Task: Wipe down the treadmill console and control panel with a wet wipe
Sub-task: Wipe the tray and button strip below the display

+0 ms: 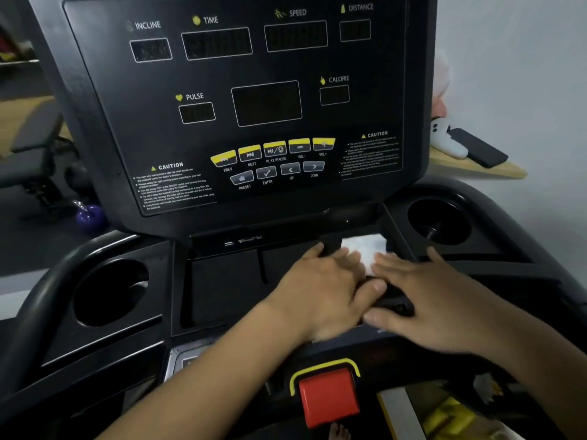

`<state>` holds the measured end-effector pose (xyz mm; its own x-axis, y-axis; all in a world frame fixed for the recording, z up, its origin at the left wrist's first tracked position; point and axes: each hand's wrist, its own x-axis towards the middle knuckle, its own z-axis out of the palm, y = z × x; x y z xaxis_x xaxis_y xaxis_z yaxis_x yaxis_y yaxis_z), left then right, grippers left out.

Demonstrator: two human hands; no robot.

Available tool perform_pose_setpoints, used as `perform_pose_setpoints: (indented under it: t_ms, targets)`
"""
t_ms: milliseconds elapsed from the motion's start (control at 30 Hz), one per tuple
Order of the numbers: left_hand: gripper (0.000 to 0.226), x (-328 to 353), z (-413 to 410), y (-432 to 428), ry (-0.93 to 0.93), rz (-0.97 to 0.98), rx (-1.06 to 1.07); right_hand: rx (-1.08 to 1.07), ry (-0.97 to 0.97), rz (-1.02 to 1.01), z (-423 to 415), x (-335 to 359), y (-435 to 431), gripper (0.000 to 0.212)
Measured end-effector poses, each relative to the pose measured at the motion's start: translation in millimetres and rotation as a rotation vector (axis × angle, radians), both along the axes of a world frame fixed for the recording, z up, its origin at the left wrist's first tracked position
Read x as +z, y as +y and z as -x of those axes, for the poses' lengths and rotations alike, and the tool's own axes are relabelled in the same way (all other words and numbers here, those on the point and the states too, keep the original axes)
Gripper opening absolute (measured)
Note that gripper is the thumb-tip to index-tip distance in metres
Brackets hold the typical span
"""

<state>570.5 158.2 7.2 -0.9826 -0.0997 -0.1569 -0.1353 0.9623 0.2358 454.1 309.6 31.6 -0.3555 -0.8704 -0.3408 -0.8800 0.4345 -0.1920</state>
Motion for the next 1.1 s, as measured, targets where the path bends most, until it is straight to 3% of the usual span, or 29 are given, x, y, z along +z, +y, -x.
perform_pose_setpoints:
  t_ms: [67,200,333,500,633,733,833,1000,1100]
  targets:
    - [0.093,-3,-1,-1,-0.003,-0.021,0.007,-0.003,-0.004,-0.003,1,0,3,0.094]
    - [0.074,-4,26,-2,-0.015,-0.003,0.054,-0.029,0.009,0.064,10,1,-22,0.091]
    - [0.099,4,1,7,-0.001,-0.016,-0.007,0.020,0.037,-0.011,-8,10,-2,0.092]
    - [0.101,-2,-2,18,-0.026,-0.014,0.028,0.002,0.111,-0.067,0,7,-13,0.074]
    - [0.094,4,28,-2,-0.048,-0.015,0.062,-0.033,0.069,-0.086,16,5,-40,0.077]
    - [0.101,7,8,7,-0.042,-0.034,0.016,0.010,0.041,-0.099,-1,9,-19,0.071]
    - [0.103,6,4,13,-0.093,-0.028,0.034,-0.007,0.007,-0.112,-1,9,-14,0.077]
    - [0.078,14,28,0,-0.128,-0.071,0.076,-0.038,-0.029,-0.076,14,3,-32,0.096]
    - [0.085,18,2,9,-0.168,-0.098,-0.003,0.049,-0.046,-0.077,-8,8,-5,0.115]
